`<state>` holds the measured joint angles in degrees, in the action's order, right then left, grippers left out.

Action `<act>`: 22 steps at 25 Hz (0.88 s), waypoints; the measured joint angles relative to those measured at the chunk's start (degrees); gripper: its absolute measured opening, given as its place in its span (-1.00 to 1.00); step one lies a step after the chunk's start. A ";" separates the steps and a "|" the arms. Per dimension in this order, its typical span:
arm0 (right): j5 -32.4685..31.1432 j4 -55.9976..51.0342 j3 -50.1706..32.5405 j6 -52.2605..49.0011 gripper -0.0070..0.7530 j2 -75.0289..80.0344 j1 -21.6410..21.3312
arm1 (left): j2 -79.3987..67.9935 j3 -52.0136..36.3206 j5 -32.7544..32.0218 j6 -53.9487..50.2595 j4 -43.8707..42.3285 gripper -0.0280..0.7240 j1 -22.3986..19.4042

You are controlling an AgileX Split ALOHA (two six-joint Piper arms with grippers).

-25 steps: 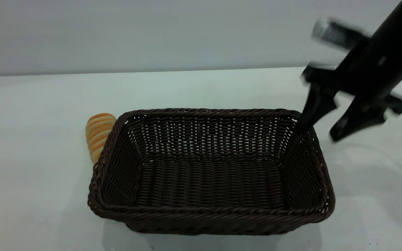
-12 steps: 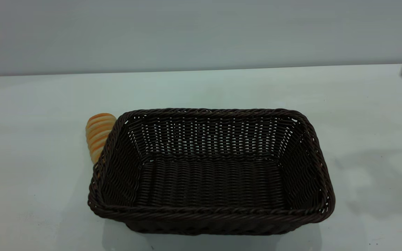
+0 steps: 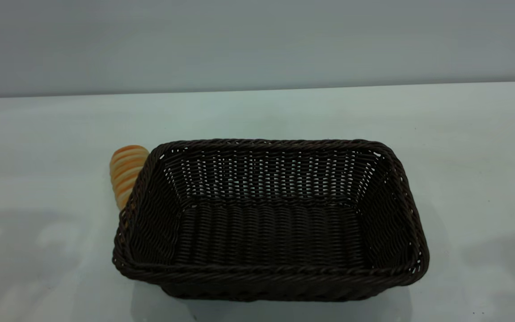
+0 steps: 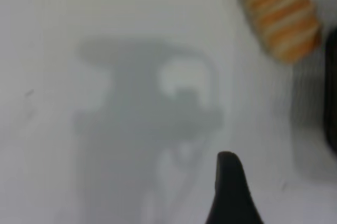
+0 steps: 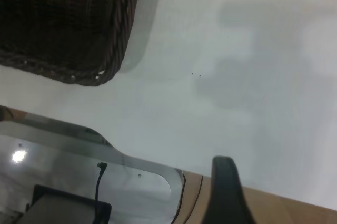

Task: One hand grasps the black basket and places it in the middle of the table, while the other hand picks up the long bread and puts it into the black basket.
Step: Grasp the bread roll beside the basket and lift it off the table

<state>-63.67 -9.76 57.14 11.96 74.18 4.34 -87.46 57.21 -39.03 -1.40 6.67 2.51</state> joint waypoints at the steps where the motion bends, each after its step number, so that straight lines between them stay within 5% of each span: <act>1: 0.13 0.00 -0.62 0.00 0.48 -1.06 0.00 | -3.29 2.09 1.04 -0.35 1.09 0.45 0.00; 14: 1.22 -0.14 -2.18 0.00 0.48 -3.45 0.00 | -41.41 29.68 3.35 -2.88 14.58 0.45 1.25; 22: 1.79 -0.14 -2.18 0.00 0.48 -3.45 0.00 | -49.68 33.81 4.30 -2.88 17.14 0.40 2.42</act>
<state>-61.89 -9.90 54.95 11.96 70.73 4.34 -137.15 91.02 -34.73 -4.28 23.80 4.93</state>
